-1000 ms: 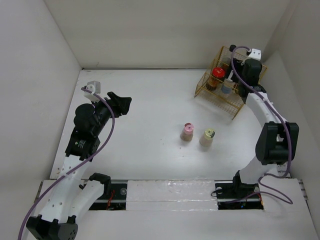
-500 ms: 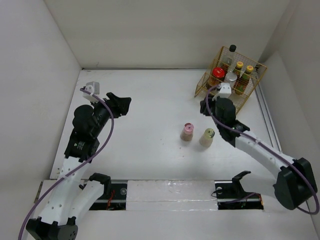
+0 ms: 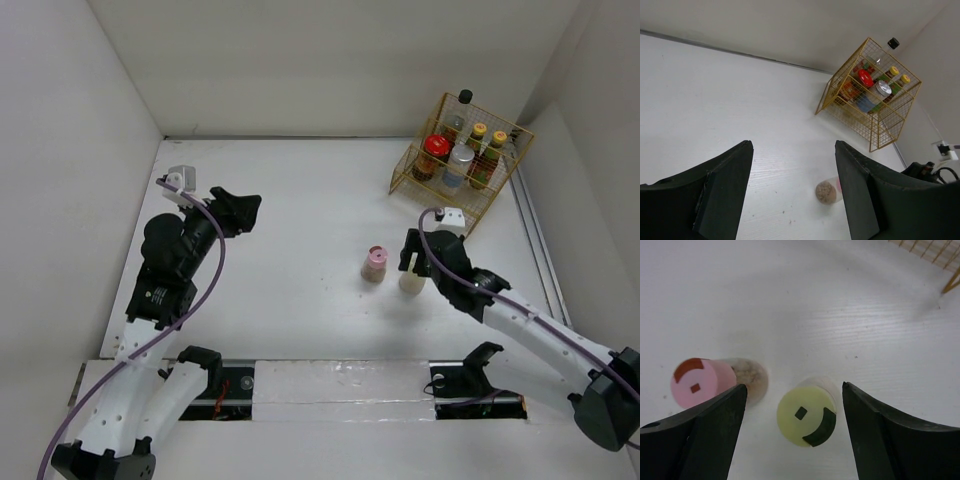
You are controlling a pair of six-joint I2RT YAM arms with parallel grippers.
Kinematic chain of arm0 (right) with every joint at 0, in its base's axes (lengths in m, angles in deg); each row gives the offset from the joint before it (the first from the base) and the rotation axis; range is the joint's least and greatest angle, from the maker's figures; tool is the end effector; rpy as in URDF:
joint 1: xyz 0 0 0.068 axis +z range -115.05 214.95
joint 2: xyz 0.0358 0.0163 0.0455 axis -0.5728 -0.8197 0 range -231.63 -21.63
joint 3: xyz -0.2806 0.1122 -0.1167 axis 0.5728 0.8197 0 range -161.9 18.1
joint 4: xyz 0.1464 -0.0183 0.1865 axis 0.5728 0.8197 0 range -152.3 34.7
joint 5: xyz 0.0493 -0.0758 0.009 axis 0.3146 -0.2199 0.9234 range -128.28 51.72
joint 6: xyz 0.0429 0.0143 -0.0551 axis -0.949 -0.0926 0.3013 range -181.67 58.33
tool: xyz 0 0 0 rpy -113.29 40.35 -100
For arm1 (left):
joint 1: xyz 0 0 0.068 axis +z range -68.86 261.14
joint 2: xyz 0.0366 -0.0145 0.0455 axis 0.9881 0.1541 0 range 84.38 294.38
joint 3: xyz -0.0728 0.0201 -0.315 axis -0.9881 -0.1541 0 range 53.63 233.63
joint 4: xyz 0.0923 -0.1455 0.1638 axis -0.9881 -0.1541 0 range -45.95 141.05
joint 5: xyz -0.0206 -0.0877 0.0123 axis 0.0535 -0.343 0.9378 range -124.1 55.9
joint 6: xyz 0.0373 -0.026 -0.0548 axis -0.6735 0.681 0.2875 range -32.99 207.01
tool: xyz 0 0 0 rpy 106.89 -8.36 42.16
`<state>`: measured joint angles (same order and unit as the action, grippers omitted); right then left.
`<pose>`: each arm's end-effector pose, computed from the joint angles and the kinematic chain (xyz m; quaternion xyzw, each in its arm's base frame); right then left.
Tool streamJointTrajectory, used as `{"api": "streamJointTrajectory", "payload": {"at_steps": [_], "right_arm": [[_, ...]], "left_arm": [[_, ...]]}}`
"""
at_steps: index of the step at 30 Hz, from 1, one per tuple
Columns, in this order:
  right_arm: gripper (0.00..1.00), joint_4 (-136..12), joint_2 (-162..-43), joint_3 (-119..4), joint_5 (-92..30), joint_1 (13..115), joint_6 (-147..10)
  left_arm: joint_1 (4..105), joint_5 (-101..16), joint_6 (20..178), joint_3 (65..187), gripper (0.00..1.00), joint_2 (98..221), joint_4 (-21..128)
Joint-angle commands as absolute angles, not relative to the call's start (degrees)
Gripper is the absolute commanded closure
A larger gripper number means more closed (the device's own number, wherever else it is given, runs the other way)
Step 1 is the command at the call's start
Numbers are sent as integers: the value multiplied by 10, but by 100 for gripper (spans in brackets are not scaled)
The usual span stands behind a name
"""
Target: Organize the condiment bottles
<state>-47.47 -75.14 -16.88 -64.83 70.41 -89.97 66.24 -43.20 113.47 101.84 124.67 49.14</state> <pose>0.1492 0.0741 0.2856 0.0552 0.8619 0.0722 0.4988 0.1125 -0.0395 0.4217 -0.0085 0.6696 -0.3113 0.6743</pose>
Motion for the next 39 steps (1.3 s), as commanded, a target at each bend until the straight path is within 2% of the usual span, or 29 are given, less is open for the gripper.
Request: {"api": "streamJointTrajectory", "payload": {"at_steps": [1,4,8,9,16,24,33,39], "right_arm": [[18,-422,-780,-170,-657,711,-934],[23,-422,-810,-177,-657,711,-939],[53,-429,-817,-184,-675,711,-939],[55,-429,-811,-195,-683,711,-932],[56,-464,-795,-314,-766,709,-804],[59,-569,-939,-445,-590,576,-740],[59,-615,-1109,-588,-525,507,-728],[59,-628,-1138,-627,-525,485,-722]], "left_arm": [[665,-443,1137,1010,38,1236,525],[665,-443,1137,1010,36,1231,525],[665,-443,1137,1010,36,1230,525],[665,-443,1137,1010,36,1230,525],[665,-448,1137,1010,36,1241,530],[665,-448,1137,1010,36,1235,530],[665,-448,1137,1010,36,1240,530],[665,-448,1137,1010,36,1251,530]]}}
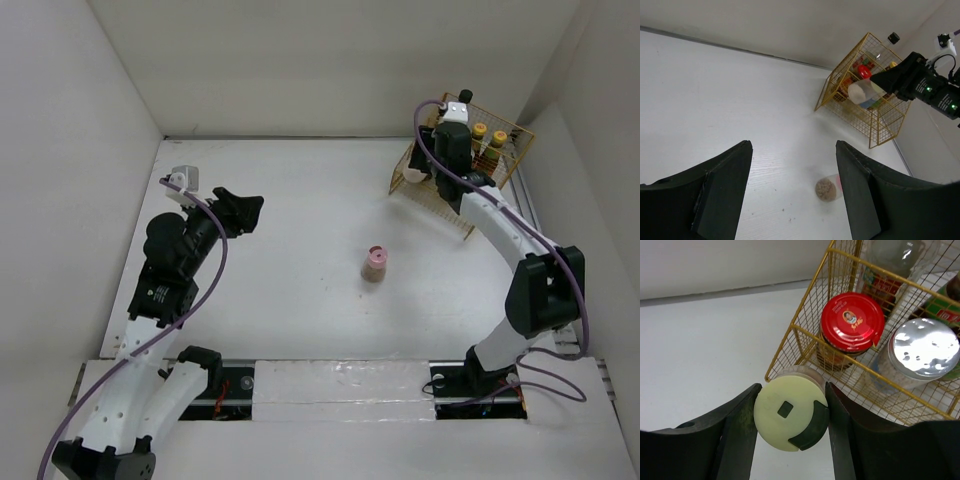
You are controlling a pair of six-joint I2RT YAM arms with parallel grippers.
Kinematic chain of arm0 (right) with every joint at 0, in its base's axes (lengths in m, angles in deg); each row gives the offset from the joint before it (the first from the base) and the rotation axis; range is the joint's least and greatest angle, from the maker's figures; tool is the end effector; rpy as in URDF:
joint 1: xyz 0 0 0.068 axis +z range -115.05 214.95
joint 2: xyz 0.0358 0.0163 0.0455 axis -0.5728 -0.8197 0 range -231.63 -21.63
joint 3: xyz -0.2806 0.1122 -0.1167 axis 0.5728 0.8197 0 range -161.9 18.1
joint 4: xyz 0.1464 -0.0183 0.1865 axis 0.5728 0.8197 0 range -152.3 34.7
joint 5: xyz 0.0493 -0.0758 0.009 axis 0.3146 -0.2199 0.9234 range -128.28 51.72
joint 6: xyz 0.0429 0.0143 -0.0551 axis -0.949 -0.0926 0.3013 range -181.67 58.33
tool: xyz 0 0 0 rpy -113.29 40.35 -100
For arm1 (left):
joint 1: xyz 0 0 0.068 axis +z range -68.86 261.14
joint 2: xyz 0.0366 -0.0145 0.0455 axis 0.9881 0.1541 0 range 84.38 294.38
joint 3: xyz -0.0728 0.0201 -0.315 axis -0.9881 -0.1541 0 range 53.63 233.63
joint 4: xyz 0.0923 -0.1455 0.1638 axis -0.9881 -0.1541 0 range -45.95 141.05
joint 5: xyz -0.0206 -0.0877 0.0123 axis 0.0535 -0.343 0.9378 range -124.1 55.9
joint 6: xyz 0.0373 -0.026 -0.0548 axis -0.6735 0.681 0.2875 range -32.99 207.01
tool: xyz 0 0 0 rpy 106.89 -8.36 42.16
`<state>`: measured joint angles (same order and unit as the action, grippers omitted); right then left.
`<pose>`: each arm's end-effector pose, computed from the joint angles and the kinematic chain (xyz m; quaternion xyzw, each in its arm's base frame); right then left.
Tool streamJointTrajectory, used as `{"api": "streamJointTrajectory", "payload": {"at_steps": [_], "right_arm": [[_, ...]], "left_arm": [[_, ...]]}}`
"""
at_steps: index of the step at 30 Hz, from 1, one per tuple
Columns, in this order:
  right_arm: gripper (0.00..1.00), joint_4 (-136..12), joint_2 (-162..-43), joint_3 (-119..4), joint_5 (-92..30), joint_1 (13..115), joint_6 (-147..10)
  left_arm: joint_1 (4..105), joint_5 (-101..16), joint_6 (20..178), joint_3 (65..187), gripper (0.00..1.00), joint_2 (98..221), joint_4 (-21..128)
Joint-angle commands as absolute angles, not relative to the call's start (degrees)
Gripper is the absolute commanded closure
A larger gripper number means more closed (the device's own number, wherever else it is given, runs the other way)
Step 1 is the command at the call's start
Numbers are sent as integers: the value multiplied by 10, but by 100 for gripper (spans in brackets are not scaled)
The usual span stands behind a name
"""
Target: Organize the condiment bottles
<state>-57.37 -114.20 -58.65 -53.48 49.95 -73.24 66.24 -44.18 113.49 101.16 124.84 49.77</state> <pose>0.3747 0.0846 0.3814 0.0506 0.8176 0.0235 0.5731 0.1140 -0.0409 0.4188 -0.0025 0.6712 -0.3162 0.6705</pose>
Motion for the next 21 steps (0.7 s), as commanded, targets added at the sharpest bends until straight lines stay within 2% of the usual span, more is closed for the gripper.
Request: {"api": "streamJointTrajectory", "payload": {"at_steps": [1,17,21], "right_arm": [[59,-628,-1143,-635,-520,485,-717],[58,-640,-1231,-623,-546,490,-710],[51,-645,-1258,-623,-546,490,-710]], "left_arm": [[665,-448,1137,1010,36,1251,530],[665,-442,1137,1010,36,1257,525],[665,-442,1137,1010,36,1257,525]]}}
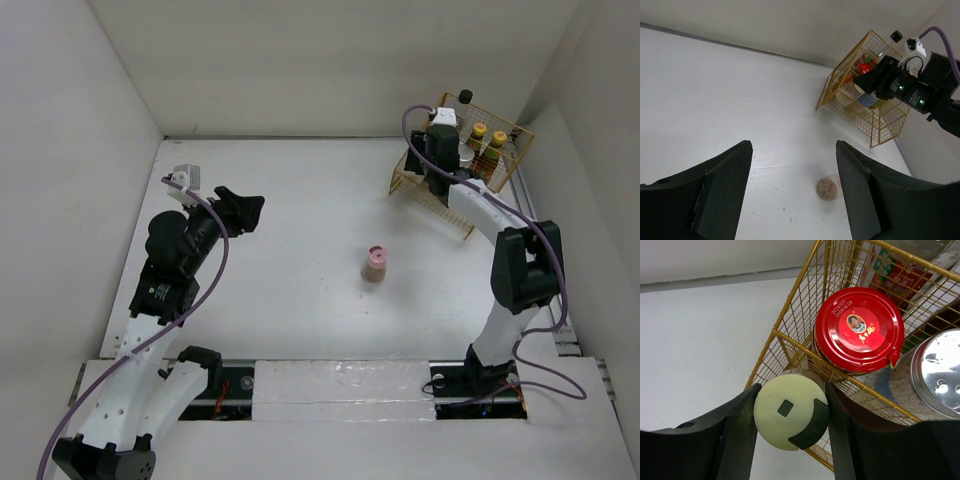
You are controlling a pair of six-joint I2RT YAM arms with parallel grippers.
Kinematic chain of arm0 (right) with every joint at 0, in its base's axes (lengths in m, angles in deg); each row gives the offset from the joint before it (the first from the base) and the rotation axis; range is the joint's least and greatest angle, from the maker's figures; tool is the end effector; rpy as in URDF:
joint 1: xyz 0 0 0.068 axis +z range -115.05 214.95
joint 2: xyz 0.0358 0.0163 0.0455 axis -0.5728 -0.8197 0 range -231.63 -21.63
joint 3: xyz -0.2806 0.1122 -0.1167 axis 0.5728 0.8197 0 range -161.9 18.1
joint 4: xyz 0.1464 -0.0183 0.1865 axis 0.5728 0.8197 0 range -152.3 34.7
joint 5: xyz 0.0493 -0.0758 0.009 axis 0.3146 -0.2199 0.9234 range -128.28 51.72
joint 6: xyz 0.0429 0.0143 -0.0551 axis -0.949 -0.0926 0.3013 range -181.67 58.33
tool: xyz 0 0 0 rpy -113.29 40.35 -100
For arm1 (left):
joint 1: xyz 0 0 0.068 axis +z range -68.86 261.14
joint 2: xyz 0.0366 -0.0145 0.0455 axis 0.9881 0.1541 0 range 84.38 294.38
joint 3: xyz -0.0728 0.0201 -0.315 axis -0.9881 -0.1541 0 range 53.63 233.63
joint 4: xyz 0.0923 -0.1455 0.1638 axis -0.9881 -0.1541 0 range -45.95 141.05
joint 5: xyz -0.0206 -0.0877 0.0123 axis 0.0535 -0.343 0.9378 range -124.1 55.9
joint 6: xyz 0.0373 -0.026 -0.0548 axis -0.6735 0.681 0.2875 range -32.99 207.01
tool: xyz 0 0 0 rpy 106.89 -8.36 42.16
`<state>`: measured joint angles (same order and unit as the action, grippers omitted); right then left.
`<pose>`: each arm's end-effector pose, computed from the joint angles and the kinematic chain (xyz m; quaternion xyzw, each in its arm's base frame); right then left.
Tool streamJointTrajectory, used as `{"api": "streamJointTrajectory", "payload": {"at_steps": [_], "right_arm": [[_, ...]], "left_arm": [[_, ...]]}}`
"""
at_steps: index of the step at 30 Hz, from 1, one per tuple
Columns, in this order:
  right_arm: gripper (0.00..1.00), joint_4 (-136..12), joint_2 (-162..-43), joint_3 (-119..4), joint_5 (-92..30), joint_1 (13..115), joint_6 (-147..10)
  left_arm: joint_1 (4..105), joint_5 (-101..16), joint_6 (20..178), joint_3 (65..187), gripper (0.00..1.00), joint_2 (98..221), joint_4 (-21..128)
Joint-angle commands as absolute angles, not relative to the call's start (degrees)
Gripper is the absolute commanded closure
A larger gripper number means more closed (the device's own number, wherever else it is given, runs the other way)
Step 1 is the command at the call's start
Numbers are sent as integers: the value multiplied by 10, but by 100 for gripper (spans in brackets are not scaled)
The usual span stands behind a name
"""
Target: Organize the condiment bottles
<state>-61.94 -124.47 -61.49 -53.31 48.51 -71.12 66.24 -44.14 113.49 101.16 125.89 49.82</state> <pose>0.4268 0.0874 0.3383 0.0417 0.8317 0.0010 0.5537 0.1194 -0.0423 0.4170 -0.0039 0.6775 -0.3145 0.6649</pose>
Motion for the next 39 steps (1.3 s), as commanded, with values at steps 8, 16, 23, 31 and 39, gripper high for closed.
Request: {"api": "streamJointTrajectory", "payload": {"at_steps": [8,16,23,31,39], "right_arm": [[39,-650,-1283,-618,-520,485,-716],[21,-650,-1263,-618,-520,485,-716],[14,-650,-1181,-604,-520,496,-696],[10,-730,-1045,-445,-499,546,-747],[0,-694,-912,-275,-408,695,-684]], "left_arm": [[665,-447,1137,1010,36,1257,525],[665,-447,1137,1010,36,1252,525],[665,-447,1137,1010,36,1252,530],[665,-429,1132,1010,36,1252,524],[659,-435,1132,1010,36,1258,524]]}}
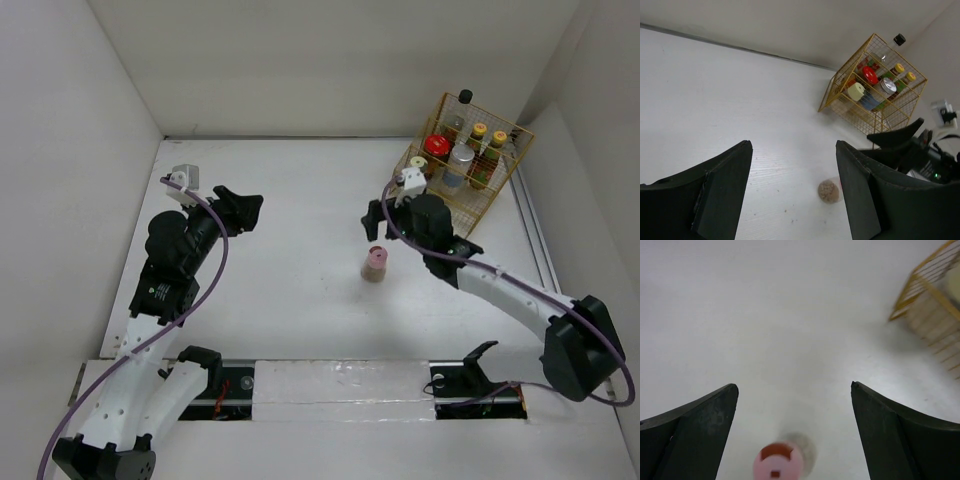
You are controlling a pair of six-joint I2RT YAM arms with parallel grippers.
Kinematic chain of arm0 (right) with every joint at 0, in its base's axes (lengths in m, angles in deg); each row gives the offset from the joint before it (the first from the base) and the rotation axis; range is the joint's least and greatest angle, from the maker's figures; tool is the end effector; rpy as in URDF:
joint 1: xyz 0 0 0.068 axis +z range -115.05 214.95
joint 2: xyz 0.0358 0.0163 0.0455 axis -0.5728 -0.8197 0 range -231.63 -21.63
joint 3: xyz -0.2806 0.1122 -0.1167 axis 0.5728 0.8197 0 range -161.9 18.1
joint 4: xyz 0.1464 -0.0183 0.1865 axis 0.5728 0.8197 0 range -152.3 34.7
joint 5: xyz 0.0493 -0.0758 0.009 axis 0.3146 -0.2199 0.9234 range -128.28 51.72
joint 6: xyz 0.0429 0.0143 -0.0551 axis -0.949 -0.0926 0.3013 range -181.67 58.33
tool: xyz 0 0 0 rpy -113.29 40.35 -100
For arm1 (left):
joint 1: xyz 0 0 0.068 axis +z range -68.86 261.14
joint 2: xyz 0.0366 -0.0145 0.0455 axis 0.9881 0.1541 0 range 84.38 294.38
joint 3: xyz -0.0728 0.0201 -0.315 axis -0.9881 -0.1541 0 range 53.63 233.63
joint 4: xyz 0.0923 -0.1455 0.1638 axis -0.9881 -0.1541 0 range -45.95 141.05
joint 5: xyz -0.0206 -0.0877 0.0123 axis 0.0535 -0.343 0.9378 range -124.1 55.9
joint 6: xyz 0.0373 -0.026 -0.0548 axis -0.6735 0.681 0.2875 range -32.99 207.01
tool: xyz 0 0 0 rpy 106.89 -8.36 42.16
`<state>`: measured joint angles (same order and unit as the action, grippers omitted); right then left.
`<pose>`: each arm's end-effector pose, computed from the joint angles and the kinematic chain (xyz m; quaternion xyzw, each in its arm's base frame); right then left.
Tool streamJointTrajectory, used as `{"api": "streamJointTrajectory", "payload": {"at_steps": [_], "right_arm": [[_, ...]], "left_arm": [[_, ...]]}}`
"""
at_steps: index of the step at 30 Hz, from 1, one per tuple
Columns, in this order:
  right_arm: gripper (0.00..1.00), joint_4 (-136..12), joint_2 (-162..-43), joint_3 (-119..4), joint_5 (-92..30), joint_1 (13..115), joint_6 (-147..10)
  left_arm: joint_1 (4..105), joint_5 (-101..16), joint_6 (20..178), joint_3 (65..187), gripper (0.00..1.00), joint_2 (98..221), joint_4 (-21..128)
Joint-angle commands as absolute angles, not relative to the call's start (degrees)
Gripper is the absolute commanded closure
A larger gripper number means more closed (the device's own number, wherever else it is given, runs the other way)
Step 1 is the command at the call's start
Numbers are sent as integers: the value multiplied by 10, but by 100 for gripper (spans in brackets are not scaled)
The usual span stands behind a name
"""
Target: Organize the condiment bottles
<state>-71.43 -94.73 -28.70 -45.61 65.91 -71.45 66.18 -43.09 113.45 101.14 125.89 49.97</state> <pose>0.2419 0.1364 0.3339 -0.1104 0.7964 0.1580 0.5732 0.1198 -0.0415 0.4173 -0.0100 0.6765 -0.3092 0.6683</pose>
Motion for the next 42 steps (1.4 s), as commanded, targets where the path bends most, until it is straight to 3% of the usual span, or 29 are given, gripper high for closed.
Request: {"api": "streamJointTrajectory", "payload": {"at_steps": [1,4,11,13,15,16,17,18,22,26,31,42], "right_arm": [[0,-672,-894,-260,-420,707,-684],[0,-612,-875,-229,-452,739,-702],[0,-631,-923,-212,-489,744,-720],[5,-643,-938,-221,-503,744,-720],[18,-669,-959,-228,-503,744,-706],[35,-675,-964,-237,-508,744,-705],[35,-675,-964,-243,-508,744,-705],[47,-675,-964,-250,-508,744,-705],[63,-664,-926,-288,-542,739,-692],[65,-641,-888,-340,-598,677,-682],[65,-598,-913,-415,-552,554,-669],[65,-613,-918,-420,-487,376,-680]], "left_arm": [[659,-435,1132,1010,36,1258,524],[659,-435,1132,1010,36,1252,524],[659,-441,1132,1010,36,1252,529],[659,-441,1132,1015,36,1257,523],[659,-441,1132,1015,36,1250,523],[659,-441,1132,1015,36,1250,523],[659,-435,1132,1015,36,1250,523],[659,-435,1132,1015,36,1250,523],[659,-435,1132,1015,36,1250,523],[659,-440,1132,1015,36,1250,523],[659,-427,1132,1015,36,1250,518],[659,-439,1132,1015,36,1263,518]]}}
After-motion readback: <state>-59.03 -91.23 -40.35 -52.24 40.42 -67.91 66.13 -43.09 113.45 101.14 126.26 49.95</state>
